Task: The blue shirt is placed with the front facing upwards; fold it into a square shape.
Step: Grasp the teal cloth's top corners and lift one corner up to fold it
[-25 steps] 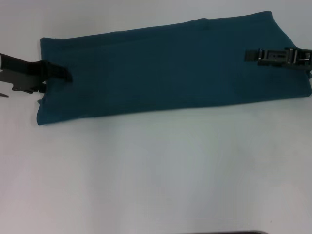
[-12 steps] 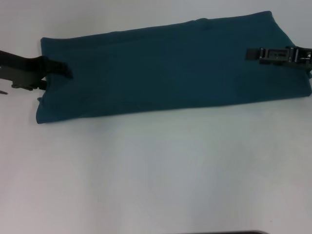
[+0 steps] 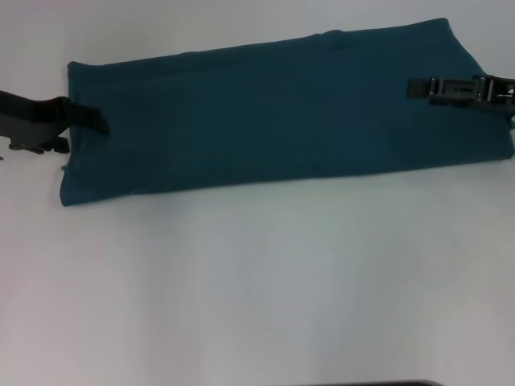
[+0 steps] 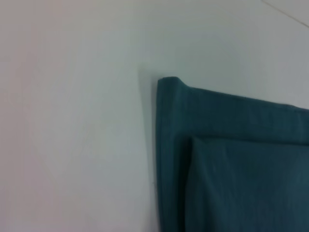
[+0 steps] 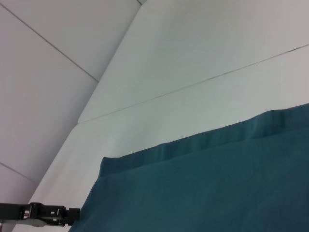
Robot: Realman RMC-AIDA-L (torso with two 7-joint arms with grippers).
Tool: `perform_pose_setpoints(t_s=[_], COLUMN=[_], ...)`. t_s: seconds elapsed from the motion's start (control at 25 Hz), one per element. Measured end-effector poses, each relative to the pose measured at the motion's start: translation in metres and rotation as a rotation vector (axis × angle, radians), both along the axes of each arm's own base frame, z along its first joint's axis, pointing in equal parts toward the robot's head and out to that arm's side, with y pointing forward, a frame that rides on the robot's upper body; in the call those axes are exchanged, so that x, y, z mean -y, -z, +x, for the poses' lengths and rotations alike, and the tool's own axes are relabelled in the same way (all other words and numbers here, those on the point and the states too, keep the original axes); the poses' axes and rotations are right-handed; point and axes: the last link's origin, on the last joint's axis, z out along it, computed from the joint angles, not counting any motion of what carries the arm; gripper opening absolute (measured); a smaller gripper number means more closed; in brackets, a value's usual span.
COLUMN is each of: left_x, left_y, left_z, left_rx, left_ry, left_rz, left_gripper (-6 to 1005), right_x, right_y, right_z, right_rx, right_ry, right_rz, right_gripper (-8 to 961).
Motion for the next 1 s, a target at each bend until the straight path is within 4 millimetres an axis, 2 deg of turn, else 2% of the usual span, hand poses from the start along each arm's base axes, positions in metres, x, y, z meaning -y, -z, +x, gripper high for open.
perform_pose_setpoints(t_s=[0.4,0.76,1.0], left_x=[0.003,0.001,-0.001], left_y=[0.007,0.017,0.011], left_z=[0.002,0.019,0.028], left_rx=[-0.002,0.034,0.078], left_ry=[0.0,0.034,0.045], left_rz=[-0.032,-0.066,-0.082], left_gripper=[804,802,801], right_x=[0.0,0.0,0.0], right_y=[0.0,-0.001,-0.003], right_z=[0.0,0.001,0.001], right_rx=[0.0,-0.001,0.001], right_ry=[-0.001,0.001,0.002], right_rz=[0.0,0.003,0.008], right_gripper=[836,834,833])
